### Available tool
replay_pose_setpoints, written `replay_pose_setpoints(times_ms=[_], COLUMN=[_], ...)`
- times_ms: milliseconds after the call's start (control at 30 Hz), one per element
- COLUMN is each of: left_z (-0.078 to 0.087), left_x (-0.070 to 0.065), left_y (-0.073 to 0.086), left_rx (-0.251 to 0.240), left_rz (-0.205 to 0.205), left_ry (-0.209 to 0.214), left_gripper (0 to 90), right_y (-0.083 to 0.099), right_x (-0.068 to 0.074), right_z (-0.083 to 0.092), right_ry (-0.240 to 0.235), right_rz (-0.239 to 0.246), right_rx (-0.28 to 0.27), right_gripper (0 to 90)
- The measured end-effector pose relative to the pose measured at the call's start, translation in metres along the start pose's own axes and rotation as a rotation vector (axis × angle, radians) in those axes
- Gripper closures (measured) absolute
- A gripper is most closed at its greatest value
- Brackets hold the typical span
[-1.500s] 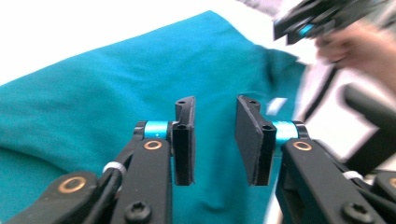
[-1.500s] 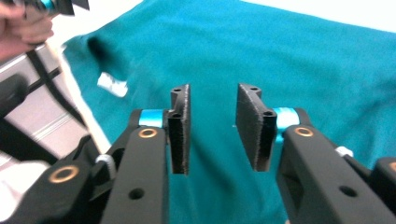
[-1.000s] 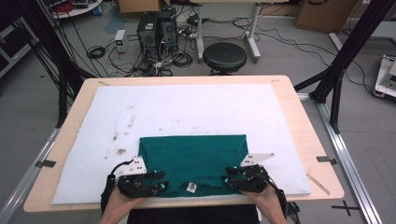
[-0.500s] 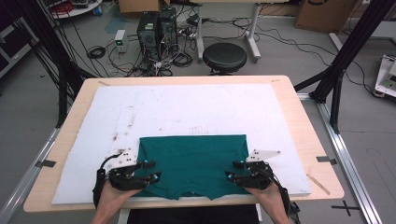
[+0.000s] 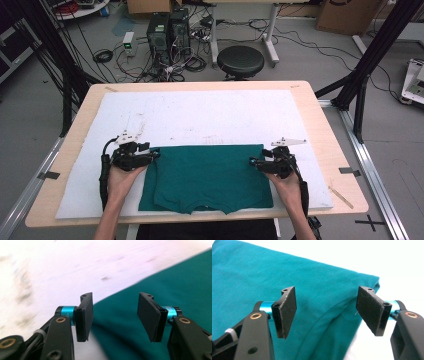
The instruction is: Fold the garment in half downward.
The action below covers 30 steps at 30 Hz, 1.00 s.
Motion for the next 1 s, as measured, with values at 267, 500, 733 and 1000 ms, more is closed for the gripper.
replay_pose_setpoints(times_ms=[267,500,733,1000], left_z=[-0.020,-0.019,-0.020,-0.032], left_x=[0.010,0.005,-0.001,0.001], left_y=[0.009,0.010,0.010,0.001], left_rx=[0.063,0.073,0.072,0.050], left_rz=[0.022,-0.013,-0.046,-0.040], left_ry=[0.003,0.020,0.058,0.003], left_gripper=[47.6,59.1,78.5,80.9], right_y=[-0.020,-0.019,-0.018,-0.027], right_x=[-0.028,-0.038,-0.029,-0.035], right_z=[-0.017,-0.027,-0.029,-0.036], right_ry=[0.069,0.071,0.069,0.137], right_rz=[-0.051,-0.063,-0.003,0.040], right_rx=[0.023,0.060,0.072,0.066], right_gripper=[31.7,39.2,77.8,81.7])
Point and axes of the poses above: each handheld gripper's, and its own axes: z roughly backward along the jaws, y roughly out of its underside, x roughly to its left, the point moved 7 cm from there along -z, roughly forward along the jaws, and after that the axes turned 1 degree about -y, right-handed, at the moved point
